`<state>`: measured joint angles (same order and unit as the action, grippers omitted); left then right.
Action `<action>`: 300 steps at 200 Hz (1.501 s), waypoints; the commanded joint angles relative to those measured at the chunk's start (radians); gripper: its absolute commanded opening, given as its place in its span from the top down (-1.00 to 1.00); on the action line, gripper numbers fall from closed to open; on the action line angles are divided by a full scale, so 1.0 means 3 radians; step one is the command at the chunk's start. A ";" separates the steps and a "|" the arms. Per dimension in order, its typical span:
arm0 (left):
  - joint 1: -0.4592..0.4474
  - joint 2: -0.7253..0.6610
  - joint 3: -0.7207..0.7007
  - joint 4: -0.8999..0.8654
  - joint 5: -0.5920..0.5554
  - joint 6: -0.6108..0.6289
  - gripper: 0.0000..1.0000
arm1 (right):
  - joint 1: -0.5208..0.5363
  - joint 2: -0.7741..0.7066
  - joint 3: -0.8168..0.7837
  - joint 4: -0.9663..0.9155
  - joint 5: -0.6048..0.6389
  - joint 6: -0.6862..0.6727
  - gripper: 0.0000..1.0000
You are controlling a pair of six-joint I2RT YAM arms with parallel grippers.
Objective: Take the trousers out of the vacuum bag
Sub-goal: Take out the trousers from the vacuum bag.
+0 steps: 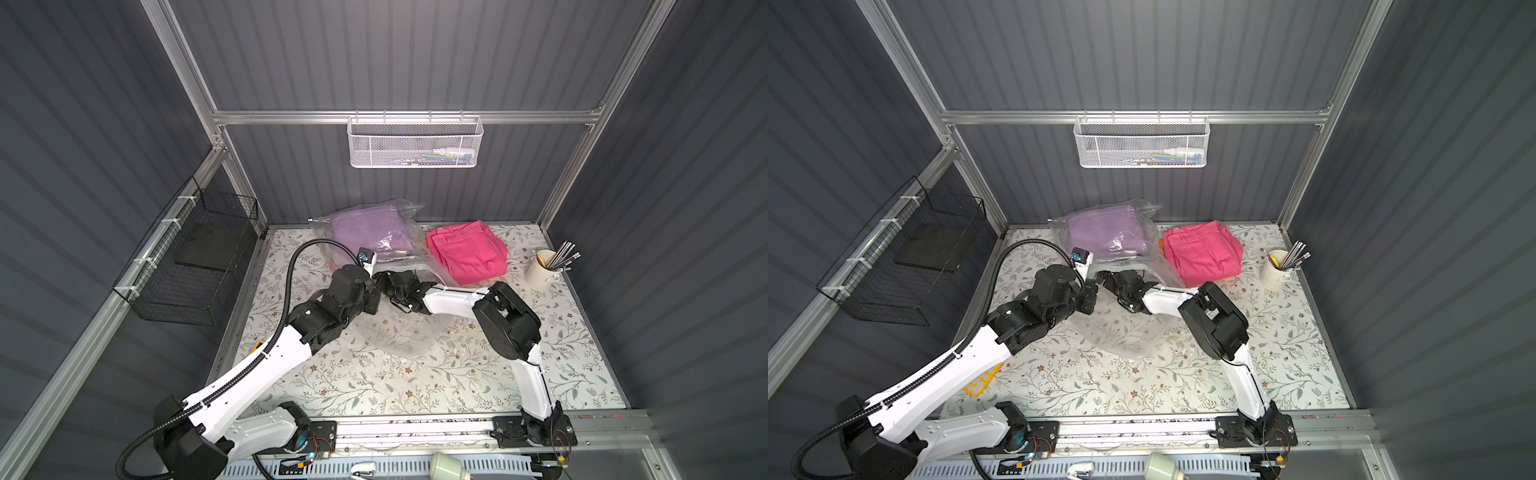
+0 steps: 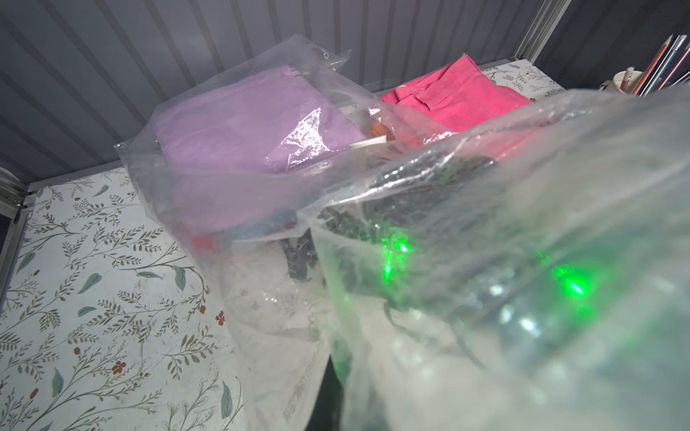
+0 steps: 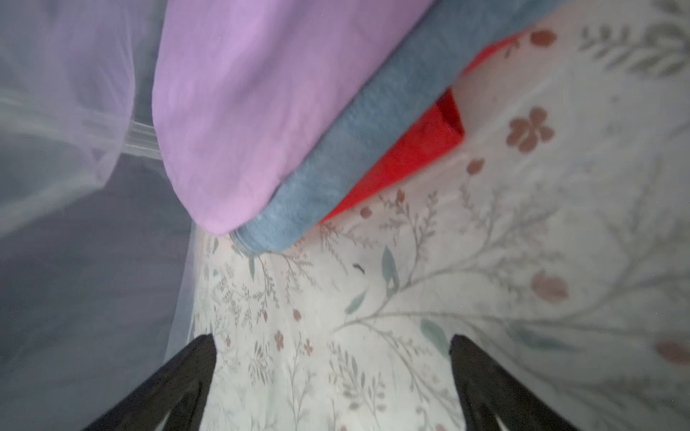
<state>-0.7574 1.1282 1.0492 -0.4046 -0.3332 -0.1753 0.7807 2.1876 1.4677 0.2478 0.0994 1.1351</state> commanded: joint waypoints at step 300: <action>0.0022 -0.0215 -0.0063 -0.0067 -0.0254 -0.0132 1.00 | -0.0288 0.1005 0.1230 -0.0424 0.0128 0.0380 -0.69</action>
<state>-0.7574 1.0901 1.0348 -0.4118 -0.3927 -0.1989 0.7067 2.4355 1.7977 0.1726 0.1318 1.2442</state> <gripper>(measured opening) 0.046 0.841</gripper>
